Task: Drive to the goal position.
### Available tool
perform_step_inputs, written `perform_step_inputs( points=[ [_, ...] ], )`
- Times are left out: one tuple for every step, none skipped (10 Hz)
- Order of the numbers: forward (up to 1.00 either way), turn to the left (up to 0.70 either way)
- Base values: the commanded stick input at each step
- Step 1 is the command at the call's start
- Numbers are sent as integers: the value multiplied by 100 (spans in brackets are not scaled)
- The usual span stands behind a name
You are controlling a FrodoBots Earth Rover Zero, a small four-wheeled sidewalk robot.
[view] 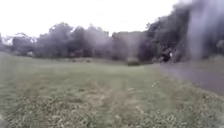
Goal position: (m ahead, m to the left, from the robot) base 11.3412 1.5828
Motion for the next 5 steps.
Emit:
perform_step_inputs(
  points=[
    [45,0],
    [45,0],
    [45,0],
    [45,0],
    [45,0]
  ],
)
